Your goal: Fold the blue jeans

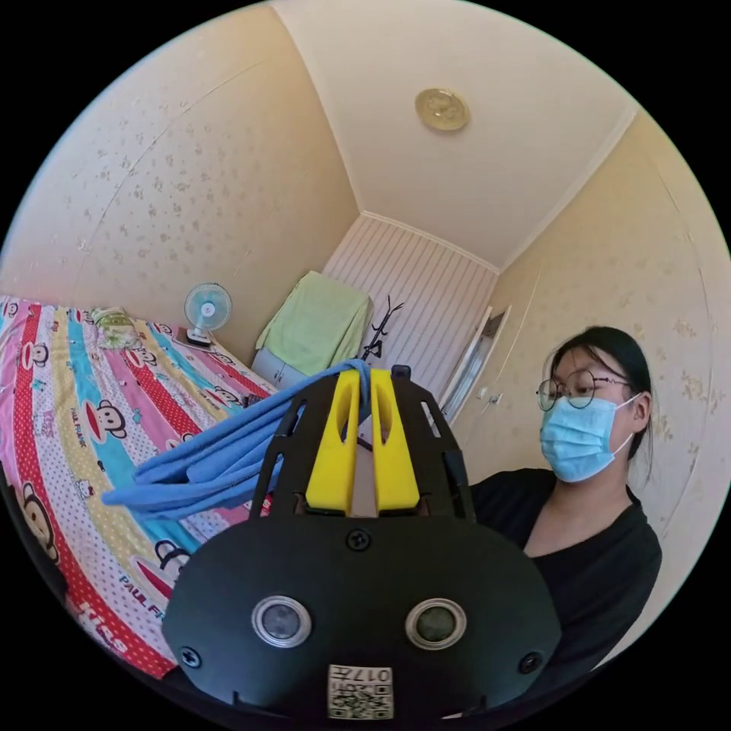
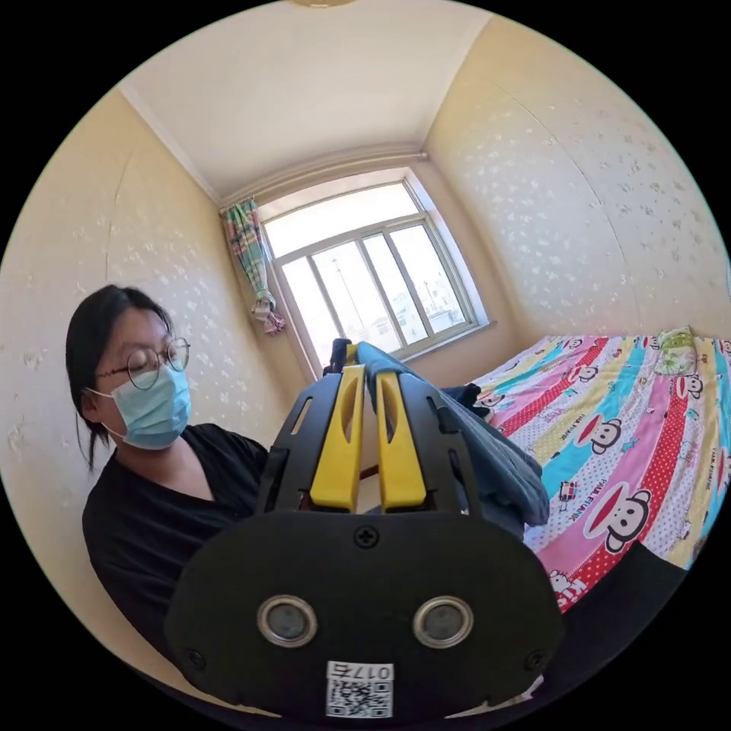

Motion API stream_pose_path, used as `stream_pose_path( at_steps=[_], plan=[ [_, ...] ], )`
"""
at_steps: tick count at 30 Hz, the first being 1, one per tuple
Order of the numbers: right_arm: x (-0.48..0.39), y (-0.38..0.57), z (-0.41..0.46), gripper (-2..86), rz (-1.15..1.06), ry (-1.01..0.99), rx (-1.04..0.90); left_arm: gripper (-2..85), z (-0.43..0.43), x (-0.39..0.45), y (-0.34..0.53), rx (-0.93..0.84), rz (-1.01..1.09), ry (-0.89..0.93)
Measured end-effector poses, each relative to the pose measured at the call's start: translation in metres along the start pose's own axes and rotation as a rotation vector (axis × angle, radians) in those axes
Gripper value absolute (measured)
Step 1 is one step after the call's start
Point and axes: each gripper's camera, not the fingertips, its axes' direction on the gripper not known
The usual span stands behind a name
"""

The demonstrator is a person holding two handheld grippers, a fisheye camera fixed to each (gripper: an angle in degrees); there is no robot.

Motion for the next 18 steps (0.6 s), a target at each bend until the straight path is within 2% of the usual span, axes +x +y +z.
stream_pose_path(
  at_steps=[3, 6, 11, 15, 18],
  plan=[
    [0.022, 0.041, 0.029, 4.5, 0.098, 0.054, -0.123, 0.1, -0.001, -0.014, 0.052, -0.011, -0.067, -0.066],
    [0.064, 0.107, 0.059, 6.8, 0.265, 0.010, -0.269, 0.0, -0.003, -0.031, 0.110, -0.061, -0.125, -0.064],
    [0.111, 0.237, 0.079, 9.5, 0.582, -0.103, -0.302, -0.1, -0.024, -0.054, 0.218, -0.131, -0.295, -0.017],
    [0.106, 0.275, 0.078, 15.7, 0.596, -0.004, -0.258, -0.2, -0.056, -0.060, 0.265, 0.024, -0.399, 0.046],
    [0.111, 0.268, 0.094, 17.9, 0.514, -0.033, -0.246, -0.3, -0.061, -0.059, 0.263, 0.049, -0.372, 0.055]
  ],
)
